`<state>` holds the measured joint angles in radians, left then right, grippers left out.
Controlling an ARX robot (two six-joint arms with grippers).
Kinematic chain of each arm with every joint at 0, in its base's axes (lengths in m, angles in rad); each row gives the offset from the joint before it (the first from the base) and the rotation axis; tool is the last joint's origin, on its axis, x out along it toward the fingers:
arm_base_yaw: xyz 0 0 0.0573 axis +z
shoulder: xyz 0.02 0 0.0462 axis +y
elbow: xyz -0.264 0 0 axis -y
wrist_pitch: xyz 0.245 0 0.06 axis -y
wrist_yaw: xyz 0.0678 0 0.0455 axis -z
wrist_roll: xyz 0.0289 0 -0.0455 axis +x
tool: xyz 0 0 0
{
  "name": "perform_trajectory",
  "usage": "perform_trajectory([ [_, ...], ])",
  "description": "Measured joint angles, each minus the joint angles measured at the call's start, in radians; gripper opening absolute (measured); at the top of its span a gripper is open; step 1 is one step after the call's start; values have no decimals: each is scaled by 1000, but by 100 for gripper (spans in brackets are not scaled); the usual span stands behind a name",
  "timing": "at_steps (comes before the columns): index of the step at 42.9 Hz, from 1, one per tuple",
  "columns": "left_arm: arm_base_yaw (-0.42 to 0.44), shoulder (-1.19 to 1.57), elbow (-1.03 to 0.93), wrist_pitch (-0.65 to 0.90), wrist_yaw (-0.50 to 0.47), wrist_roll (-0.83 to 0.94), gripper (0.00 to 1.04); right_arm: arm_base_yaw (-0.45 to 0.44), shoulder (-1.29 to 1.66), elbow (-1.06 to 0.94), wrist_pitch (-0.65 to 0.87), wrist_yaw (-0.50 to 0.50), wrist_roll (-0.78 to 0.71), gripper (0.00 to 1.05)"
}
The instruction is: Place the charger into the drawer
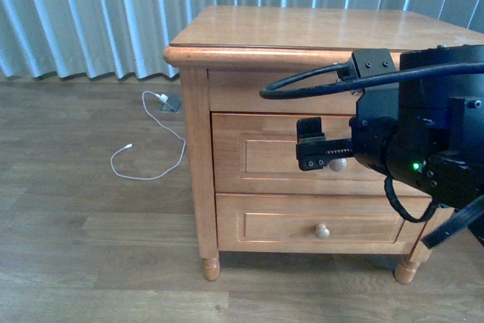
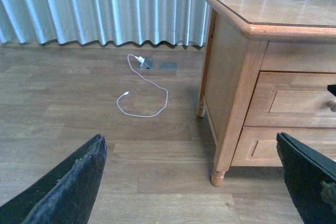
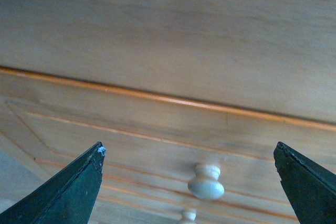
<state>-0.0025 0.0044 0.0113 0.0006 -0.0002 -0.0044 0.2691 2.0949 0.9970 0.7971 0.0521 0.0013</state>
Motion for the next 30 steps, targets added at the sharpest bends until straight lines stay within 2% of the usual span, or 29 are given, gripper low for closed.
perform_trajectory([
  [12,0,0,0,0,0,0,99,-12,-328,-282,-72,-21,9,96],
  [21,0,0,0,0,0,0,99,-66,-633,-451,-159,-19,42,96],
  [30,0,0,0,0,0,0,99,-165,-1061,-564,-380,-51,93,96],
])
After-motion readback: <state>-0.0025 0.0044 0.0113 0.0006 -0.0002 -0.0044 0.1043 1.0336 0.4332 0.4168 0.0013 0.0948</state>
